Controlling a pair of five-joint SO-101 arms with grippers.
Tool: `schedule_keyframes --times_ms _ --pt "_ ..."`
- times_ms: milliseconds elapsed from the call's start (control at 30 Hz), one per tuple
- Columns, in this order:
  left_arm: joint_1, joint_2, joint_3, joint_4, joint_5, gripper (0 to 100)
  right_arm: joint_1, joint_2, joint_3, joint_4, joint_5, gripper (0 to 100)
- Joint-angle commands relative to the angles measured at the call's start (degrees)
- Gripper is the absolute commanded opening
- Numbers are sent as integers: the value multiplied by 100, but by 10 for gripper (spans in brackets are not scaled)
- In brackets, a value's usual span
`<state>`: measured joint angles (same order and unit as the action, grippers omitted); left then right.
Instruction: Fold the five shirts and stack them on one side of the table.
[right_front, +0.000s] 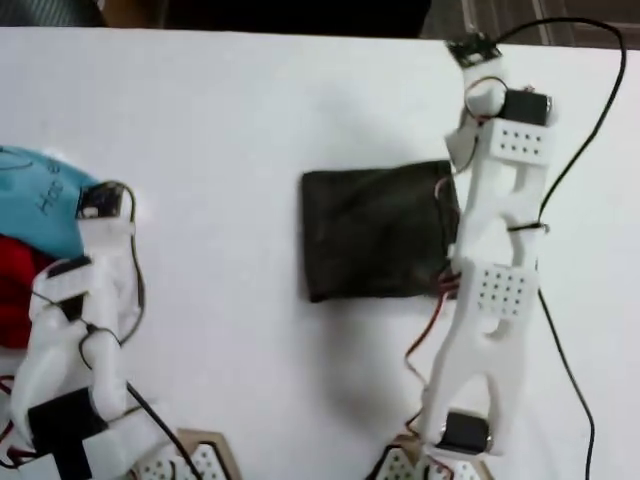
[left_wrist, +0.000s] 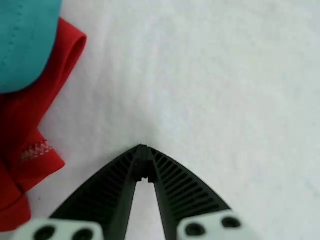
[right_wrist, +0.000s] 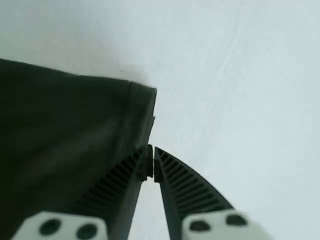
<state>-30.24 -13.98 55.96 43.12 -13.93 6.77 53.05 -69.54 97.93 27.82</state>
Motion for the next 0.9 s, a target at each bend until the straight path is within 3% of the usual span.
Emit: schedule_keyframes --times_ms 0,133,233,433,867 --pt "-62 -211 13 -88 44 27 -13 -1560 1846 40 -352 98" --pt "-62 -211 13 -88 44 27 -233 -2677 3666 13 -545 228" --pt "-62 -211 13 -88 44 27 -224 -3231 4703 -242 -651 213" --pt "-62 -211 13 -88 44 27 -215 -3371 6268 -2044 -932 204" --pt "-62 -211 13 -88 44 27 -347 -2044 6488 -3178 -1389 202"
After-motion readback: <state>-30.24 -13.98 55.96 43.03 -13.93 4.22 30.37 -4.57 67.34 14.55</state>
